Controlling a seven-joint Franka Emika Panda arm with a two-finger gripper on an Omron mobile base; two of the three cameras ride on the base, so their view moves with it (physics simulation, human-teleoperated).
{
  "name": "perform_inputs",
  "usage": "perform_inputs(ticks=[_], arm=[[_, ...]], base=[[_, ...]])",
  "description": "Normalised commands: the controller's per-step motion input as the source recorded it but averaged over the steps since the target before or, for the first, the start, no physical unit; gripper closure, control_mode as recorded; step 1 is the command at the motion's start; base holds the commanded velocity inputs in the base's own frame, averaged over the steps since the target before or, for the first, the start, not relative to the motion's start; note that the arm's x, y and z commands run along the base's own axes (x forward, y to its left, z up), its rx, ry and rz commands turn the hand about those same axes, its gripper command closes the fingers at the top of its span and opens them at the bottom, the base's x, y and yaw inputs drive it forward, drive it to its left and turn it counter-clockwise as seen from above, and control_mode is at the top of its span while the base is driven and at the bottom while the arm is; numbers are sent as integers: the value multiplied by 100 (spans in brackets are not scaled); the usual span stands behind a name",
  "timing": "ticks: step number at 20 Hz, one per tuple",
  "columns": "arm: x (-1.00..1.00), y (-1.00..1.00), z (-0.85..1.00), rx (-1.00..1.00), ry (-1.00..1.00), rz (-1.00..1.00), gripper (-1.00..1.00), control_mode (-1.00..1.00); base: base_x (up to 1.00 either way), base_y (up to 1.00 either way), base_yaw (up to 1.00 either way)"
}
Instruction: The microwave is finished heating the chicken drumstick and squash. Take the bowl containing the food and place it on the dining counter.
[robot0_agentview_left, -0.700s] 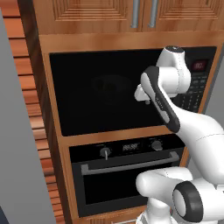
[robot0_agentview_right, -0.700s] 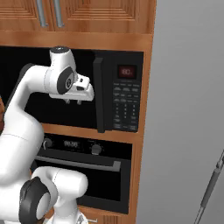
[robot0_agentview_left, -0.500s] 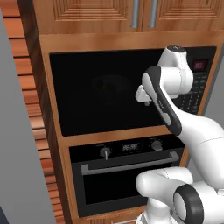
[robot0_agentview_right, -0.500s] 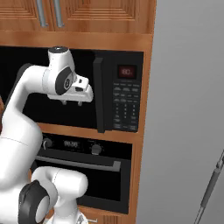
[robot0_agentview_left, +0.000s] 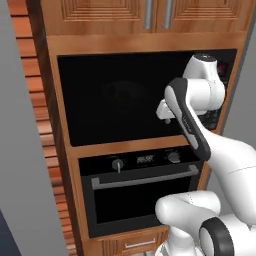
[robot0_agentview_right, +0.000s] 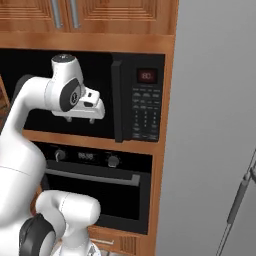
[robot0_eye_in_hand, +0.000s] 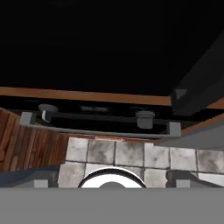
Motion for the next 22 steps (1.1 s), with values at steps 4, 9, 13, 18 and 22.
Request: perform_inputs(ticks=[4, 9, 13, 18, 22], arm=[[0, 0, 0, 0, 0, 0, -100, 100], [0, 0, 0, 0, 0, 0, -100, 100], [0, 0, 0, 0, 0, 0, -100, 100], [0, 0, 0, 0, 0, 0, -100, 100], [-3, -4, 0, 0, 0, -1, -100, -100]], base=[[-49, -29, 0], [-42, -33, 0], [-38, -37, 0], [-35, -48, 0], [0, 0, 0]])
